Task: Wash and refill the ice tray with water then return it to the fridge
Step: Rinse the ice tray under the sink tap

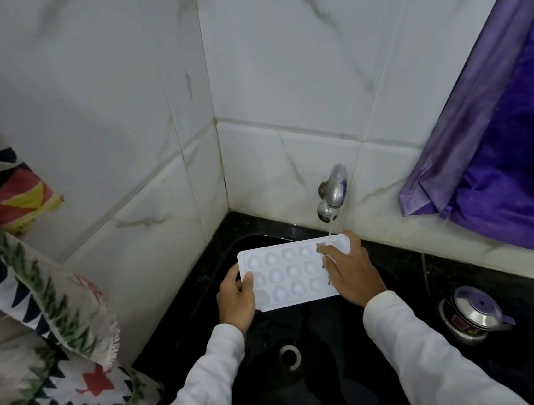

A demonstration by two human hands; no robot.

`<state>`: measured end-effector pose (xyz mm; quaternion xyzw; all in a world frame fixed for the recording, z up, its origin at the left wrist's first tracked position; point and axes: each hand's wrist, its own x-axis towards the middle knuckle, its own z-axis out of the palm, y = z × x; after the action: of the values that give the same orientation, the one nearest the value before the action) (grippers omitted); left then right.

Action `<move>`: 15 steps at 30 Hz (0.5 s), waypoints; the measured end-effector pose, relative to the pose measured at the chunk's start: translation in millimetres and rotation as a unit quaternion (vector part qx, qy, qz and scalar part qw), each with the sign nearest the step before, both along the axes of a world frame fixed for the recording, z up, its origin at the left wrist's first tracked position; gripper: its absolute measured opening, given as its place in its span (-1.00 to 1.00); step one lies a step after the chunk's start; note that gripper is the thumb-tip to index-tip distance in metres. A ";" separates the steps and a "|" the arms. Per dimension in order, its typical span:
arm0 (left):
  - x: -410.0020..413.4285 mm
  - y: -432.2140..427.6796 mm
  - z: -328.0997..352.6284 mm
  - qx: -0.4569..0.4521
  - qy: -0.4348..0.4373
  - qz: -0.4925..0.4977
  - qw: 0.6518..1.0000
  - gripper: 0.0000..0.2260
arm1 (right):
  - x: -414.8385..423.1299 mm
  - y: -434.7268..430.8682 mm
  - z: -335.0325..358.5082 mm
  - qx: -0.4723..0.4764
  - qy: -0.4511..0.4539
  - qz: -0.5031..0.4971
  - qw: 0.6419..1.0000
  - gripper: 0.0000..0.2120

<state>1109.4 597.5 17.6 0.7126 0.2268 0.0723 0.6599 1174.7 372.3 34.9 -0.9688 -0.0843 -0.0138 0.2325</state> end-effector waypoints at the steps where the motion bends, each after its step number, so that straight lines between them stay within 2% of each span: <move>1: 0.0 -0.3 0.1 -0.001 0.000 0.000 1.000 -0.76 | 0.4 -0.3 -0.4 -0.002 0.000 0.002 1.000 -0.70; 9: -0.8 -4.6 1.1 -0.019 0.003 0.000 1.000 -0.76 | 2.9 -7.2 -2.3 0.008 0.020 0.014 1.000 -0.72; 15: 10.8 -4.9 4.5 -0.056 0.025 0.031 0.998 -0.82 | 10.0 -11.3 3.1 0.110 -0.008 0.020 0.994 -0.71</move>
<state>1120.2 592.6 22.1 0.6691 0.2687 0.0618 0.6902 1184.7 361.1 38.0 -0.9354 -0.1031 -0.0264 0.3372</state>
